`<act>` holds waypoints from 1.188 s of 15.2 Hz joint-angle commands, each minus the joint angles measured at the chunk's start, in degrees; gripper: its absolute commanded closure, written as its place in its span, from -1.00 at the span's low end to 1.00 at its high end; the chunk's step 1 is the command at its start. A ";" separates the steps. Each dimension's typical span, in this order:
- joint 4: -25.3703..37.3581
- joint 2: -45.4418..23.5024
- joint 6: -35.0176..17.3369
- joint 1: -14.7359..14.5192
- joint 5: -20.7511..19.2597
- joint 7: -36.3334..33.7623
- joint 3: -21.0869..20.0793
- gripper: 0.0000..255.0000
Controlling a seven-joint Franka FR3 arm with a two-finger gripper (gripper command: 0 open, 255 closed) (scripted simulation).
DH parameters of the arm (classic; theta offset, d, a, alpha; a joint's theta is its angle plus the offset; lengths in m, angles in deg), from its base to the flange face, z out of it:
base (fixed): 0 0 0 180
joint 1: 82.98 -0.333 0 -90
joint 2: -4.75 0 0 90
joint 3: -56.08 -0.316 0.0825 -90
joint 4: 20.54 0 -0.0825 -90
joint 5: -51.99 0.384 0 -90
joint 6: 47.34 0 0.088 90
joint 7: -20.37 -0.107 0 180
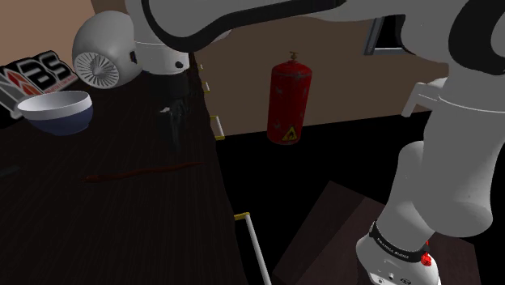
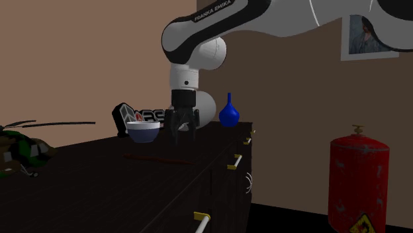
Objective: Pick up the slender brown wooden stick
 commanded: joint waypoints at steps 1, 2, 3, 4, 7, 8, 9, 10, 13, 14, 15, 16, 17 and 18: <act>3.78 -3.72 0.47 -1.31 -0.98 0.55 -1.09 -1.00; 5.75 -5.46 0.91 -2.04 -1.50 0.76 -1.62 -1.00; 7.76 -7.21 1.40 -2.80 -2.04 0.97 -2.12 -1.00; 9.81 -8.97 1.92 -3.60 -2.60 1.19 -2.61 -1.00; 8.45 -9.14 0.42 -3.67 -2.66 1.23 -2.63 -1.00; 7.69 -9.14 -0.34 -3.64 -2.67 1.22 -2.61 -1.00; 6.93 -9.15 -1.11 -3.61 -2.68 1.21 -2.60 -1.00; 6.18 -9.17 -1.87 -3.59 -2.69 1.20 -2.59 -1.00; 4.33 -9.27 -3.82 -3.54 -2.74 1.17 -2.55 -1.00; 4.34 -9.28 -3.82 -3.54 -2.74 1.17 -2.55 -1.00; 4.18 -9.17 -3.87 -3.47 -2.70 1.26 -2.52 1.00; 4.13 -9.16 -3.92 -3.47 -2.70 1.25 -2.53 1.00; 4.09 -9.12 -3.92 -3.46 -2.69 1.26 -2.53 1.00; 4.10 -9.17 -3.96 -3.43 -2.69 1.32 -2.50 1.00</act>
